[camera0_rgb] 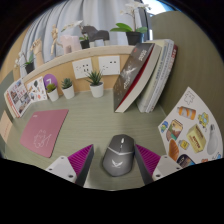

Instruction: Arrange mouse

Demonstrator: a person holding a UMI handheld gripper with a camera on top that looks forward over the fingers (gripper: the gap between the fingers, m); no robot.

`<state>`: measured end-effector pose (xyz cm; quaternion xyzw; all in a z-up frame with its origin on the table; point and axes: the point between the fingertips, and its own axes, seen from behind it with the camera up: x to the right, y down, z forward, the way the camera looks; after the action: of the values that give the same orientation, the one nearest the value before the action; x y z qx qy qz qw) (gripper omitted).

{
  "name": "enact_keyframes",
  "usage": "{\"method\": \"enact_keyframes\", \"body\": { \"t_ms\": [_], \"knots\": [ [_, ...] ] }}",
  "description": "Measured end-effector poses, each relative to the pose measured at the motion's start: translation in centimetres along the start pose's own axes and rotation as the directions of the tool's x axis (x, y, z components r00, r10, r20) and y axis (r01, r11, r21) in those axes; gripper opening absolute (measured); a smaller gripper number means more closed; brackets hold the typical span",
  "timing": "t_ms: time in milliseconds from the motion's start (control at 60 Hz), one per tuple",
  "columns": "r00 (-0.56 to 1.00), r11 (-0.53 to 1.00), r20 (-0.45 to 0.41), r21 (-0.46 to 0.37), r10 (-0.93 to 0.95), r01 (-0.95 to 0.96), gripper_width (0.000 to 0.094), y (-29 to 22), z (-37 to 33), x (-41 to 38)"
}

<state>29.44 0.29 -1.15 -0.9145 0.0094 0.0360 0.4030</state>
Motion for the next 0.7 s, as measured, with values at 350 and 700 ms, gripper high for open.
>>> {"method": "enact_keyframes", "body": {
  "t_ms": [350,700],
  "knots": [
    [0.998,0.999,-0.037,0.001,-0.052,0.052,0.0485,-0.8,1.4,-0.3],
    [0.992,0.998,-0.130,-0.063,0.000,-0.008,0.0303,-0.4,1.2,-0.2]
  ]
}}
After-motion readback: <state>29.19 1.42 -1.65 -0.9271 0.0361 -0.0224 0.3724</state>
